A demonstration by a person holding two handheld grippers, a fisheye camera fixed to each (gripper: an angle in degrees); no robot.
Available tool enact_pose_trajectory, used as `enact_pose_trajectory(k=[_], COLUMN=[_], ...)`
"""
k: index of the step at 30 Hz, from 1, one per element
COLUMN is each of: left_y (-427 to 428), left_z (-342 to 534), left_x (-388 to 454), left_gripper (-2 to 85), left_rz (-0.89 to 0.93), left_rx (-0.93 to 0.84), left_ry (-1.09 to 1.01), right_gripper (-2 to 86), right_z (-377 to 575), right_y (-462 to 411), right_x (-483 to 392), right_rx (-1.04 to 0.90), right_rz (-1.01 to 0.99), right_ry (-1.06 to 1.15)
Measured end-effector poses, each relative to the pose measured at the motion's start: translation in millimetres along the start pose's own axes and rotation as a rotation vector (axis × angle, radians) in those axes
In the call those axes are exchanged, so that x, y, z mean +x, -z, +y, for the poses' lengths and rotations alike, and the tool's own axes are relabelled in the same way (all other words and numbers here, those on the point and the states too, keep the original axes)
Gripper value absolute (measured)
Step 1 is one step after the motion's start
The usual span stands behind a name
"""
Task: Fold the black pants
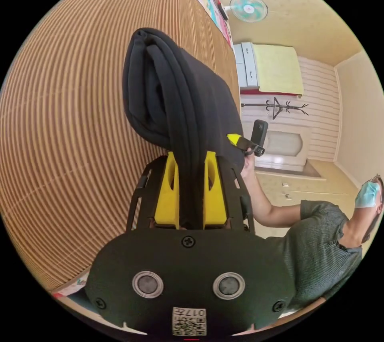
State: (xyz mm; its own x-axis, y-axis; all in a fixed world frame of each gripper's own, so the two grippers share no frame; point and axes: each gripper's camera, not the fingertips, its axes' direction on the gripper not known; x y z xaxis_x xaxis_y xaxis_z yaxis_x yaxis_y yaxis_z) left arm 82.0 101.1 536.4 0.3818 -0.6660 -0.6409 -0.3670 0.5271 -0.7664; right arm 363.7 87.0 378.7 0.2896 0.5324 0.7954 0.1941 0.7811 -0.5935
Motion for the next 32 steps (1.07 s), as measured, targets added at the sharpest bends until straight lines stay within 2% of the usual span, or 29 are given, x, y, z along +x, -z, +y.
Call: enact_pose_trajectory(k=[5, 9, 13, 14, 16, 18, 20, 23, 25, 29, 32], left_y=[-134.4, -255.1, -350.2, -384.4, -431.6, -460.6, -450.2, -392.5, -338.2, -172.1, -49.7], left_z=[-91.4, -189.6, -267.9, -287.7, -302.6, -289.6, -265.7, -209.1, -169.2, -62.2, 25.4], left_x=[126.3, 234.9, 300.8, 314.0, 322.9, 317.5, 311.7, 291.8, 275.8, 239.2, 228.6], left_gripper=[9.4, 9.5, 10.4, 11.4, 14.2, 15.5, 15.2, 11.2, 7.7, 0.9, 0.1], left_rz=[0.015, 0.054, 0.066, 0.031, -0.075, -0.272, -0.338, -0.296, -0.309, -0.482, -0.583], left_rx=[-0.137, -0.173, -0.189, -0.250, -0.400, -0.543, -0.560, -0.516, -0.444, -0.128, 0.181], left_ry=[-0.058, -0.141, -0.183, -0.185, -0.181, -0.159, -0.184, -0.208, -0.209, -0.121, -0.047], right_gripper=[7.6, 7.7, 9.0, 9.5, 10.9, 9.9, 8.1, 4.7, 2.3, 1.1, 0.6], right_z=[32.7, 29.8, -1.3, -6.1, -18.2, -17.2, -11.4, 0.8, 13.7, 27.0, 20.8], right_y=[148.0, 282.5, 383.2, 393.9, 426.6, 441.7, 440.2, 397.6, 336.4, 220.8, 114.9], right_x=[22.7, 37.2, 68.1, 75.6, 106.8, 120.5, 110.2, 63.4, 23.3, -42.2, -88.0], right_rx=[0.096, 0.153, 0.147, 0.146, 0.130, 0.139, 0.184, 0.263, 0.259, 0.249, 0.279], right_rz=[0.067, 0.226, 0.442, 0.493, 0.720, 0.830, 0.860, 0.759, 0.649, 0.425, 0.038], right_ry=[-0.118, -0.112, -0.127, -0.160, -0.370, -0.586, -0.665, -0.552, -0.468, -0.339, -0.374])
